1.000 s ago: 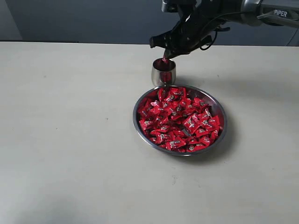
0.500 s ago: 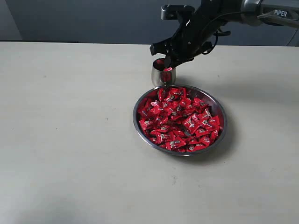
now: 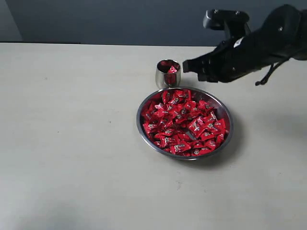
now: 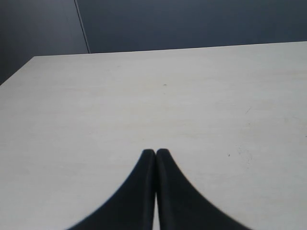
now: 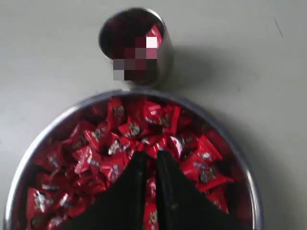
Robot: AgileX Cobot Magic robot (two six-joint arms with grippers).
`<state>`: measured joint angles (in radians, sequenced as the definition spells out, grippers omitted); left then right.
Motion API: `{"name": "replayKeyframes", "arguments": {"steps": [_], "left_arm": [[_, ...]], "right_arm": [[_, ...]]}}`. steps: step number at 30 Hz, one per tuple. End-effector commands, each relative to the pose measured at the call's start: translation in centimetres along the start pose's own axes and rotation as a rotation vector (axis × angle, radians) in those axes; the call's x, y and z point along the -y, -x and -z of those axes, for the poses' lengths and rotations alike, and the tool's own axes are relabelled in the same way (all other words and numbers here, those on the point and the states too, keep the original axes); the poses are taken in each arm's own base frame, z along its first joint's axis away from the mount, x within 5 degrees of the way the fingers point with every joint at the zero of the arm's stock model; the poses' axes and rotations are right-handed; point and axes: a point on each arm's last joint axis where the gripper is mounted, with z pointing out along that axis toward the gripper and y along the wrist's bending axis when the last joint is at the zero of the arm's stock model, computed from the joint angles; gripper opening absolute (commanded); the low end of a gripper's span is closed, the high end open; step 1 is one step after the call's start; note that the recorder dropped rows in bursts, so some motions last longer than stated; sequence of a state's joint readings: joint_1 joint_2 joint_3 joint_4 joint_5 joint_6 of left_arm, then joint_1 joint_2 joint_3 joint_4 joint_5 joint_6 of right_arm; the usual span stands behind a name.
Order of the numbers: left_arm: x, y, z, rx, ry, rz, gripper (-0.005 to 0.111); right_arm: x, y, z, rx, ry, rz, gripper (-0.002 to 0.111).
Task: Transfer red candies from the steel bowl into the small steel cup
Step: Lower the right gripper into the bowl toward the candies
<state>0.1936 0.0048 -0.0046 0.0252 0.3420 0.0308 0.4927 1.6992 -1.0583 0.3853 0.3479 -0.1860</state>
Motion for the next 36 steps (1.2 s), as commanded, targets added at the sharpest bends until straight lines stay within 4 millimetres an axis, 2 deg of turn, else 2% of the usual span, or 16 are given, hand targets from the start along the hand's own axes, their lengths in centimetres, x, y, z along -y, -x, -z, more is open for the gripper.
{"name": "replayKeyframes", "arguments": {"steps": [1,5,8,10,18,23,27,36], "left_arm": [[0.0,-0.1,0.0,0.008,-0.005,-0.002,0.000],[0.0,-0.1,0.0,0.008,-0.005,-0.002,0.000],[0.0,-0.1,0.0,0.008,-0.005,-0.002,0.000],[0.0,-0.1,0.0,0.008,-0.005,-0.002,0.000],[0.0,-0.1,0.0,0.008,-0.005,-0.002,0.000],[0.0,-0.1,0.0,0.008,-0.005,-0.002,0.000],[0.0,-0.1,0.0,0.008,-0.005,-0.002,0.000],[0.0,-0.1,0.0,0.008,-0.005,-0.002,0.000]], "right_arm": [[0.8,-2.8,-0.7,-0.049,-0.023,-0.023,0.009],[1.1,-3.5,-1.8,-0.090,-0.032,-0.016,0.009],[1.3,-2.8,-1.9,-0.037,-0.054,0.034,0.009],[1.1,-2.3,-2.2,-0.075,-0.049,0.067,0.009],[1.2,1.3,-3.7,-0.309,-0.097,0.294,0.009],[1.4,2.8,-4.9,-0.400,-0.126,0.337,0.009],[1.7,2.7,-5.7,-0.466,-0.136,0.344,0.009],[1.5,1.9,-7.1,-0.489,-0.075,0.320,0.009]]}}
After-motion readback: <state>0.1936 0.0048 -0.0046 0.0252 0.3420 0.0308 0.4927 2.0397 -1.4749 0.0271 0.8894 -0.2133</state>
